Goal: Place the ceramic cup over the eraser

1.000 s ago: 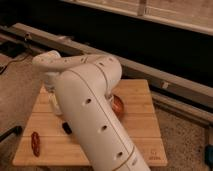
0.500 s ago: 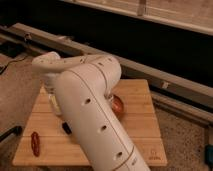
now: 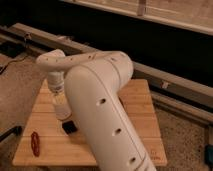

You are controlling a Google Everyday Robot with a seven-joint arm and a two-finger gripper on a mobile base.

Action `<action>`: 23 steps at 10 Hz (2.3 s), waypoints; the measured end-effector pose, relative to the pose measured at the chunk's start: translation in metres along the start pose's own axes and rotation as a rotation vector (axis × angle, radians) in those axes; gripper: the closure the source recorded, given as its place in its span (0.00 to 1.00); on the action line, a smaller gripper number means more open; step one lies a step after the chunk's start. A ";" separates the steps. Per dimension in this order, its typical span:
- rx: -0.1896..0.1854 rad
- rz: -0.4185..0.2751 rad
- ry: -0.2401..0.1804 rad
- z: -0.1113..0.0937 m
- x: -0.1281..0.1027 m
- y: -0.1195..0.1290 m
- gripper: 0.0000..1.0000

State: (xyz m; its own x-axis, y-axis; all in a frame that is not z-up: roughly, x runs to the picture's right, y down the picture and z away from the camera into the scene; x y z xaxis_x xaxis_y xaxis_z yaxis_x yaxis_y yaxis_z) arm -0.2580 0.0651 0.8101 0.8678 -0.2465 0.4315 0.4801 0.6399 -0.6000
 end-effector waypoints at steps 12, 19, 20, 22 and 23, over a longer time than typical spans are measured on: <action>0.102 -0.005 -0.074 -0.108 0.012 0.054 1.00; 0.142 0.018 -0.137 -0.144 0.015 0.149 1.00; 0.143 0.009 -0.147 -0.146 0.007 0.155 1.00; 0.139 -0.014 -0.158 -0.146 -0.005 0.163 1.00; 0.129 -0.033 -0.160 -0.143 -0.015 0.167 1.00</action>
State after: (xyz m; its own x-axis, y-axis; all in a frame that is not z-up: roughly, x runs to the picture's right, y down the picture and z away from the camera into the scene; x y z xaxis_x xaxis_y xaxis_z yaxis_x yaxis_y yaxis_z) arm -0.1724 0.0714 0.6078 0.8156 -0.1568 0.5570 0.4785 0.7240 -0.4969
